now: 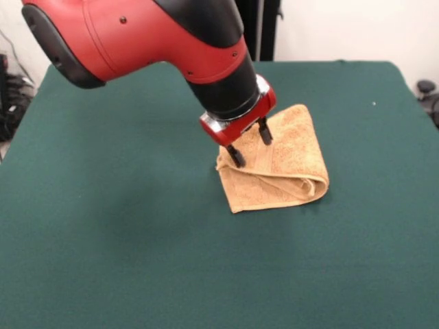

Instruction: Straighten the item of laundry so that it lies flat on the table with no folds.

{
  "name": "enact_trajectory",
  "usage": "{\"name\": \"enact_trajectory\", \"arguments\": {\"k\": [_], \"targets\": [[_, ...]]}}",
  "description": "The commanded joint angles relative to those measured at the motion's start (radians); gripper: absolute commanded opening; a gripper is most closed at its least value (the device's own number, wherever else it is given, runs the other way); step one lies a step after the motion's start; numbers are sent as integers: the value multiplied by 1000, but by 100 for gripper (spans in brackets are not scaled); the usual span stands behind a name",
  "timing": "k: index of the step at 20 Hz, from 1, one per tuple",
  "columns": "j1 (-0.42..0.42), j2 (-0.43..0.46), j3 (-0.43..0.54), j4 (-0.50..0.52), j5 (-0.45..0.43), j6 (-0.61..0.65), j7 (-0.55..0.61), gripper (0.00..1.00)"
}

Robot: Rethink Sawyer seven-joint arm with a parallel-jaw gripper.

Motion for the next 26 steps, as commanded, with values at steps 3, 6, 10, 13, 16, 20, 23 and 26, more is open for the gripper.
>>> {"name": "enact_trajectory", "arguments": {"k": [3,6,10,13,16,20,23,26], "targets": [[72,-3,-41,-79,-76,96,-282,100],[63,-23,-21,-73,-85,41,-256,100],[44,-50,12,-64,-72,8,-244,100],[39,-60,14,-58,-68,14,-248,100],[40,-62,5,-53,-70,27,-255,100],[49,-41,-21,-54,-69,74,-270,100],[77,-26,-37,-88,-86,92,-274,100],[85,-10,-48,-97,-87,93,-262,100]]}}
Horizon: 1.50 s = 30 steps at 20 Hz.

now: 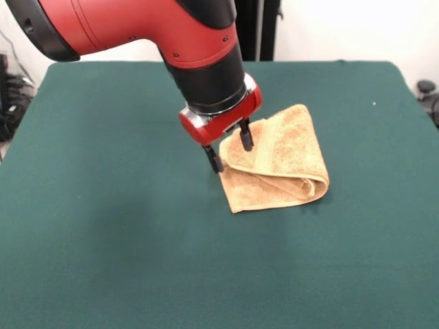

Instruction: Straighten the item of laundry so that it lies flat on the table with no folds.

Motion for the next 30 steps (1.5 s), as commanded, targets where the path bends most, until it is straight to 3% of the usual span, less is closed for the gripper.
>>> {"name": "enact_trajectory", "arguments": {"k": [1,24,30], "targets": [[67,69,-50,-54,-41,79,-256,100],[117,85,-109,-105,-63,184,-265,100],[124,92,-114,-108,-71,161,-253,100]]}}
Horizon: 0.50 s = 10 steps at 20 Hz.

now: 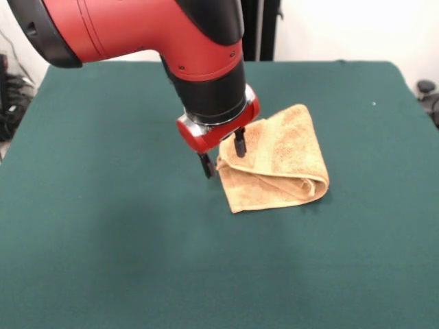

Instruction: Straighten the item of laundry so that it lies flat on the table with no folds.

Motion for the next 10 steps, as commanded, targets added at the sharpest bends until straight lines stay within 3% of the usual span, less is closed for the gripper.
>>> {"name": "enact_trajectory", "arguments": {"k": [1,10], "targets": [[59,90,-66,-28,-49,75,-251,100],[32,108,-40,-5,-24,-4,-227,100]]}}
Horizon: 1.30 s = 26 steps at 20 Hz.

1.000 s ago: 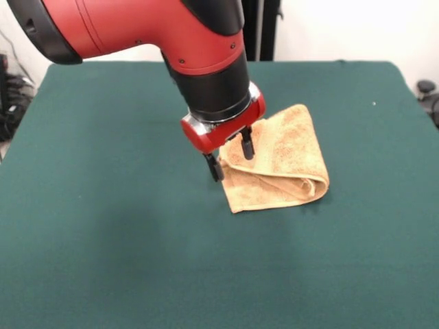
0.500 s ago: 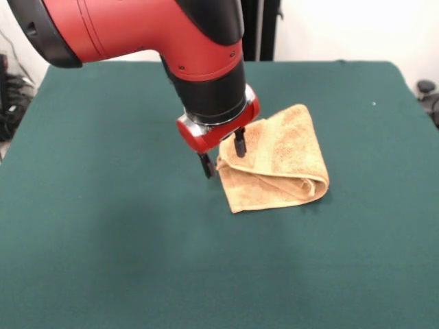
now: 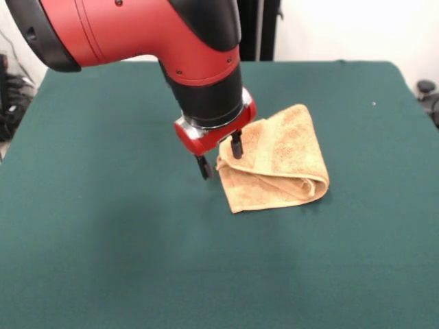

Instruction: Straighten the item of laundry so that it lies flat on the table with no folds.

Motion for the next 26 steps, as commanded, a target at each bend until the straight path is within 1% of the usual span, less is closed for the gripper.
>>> {"name": "enact_trajectory", "arguments": {"k": [1,11,17,23,26], "targets": [[28,100,-29,4,-18,-8,-227,100],[11,118,-36,19,-29,-17,-230,100],[26,115,-54,3,-46,21,-226,100],[64,112,-79,-43,-59,89,-216,100],[80,108,-81,-59,-56,90,-200,100]]}}
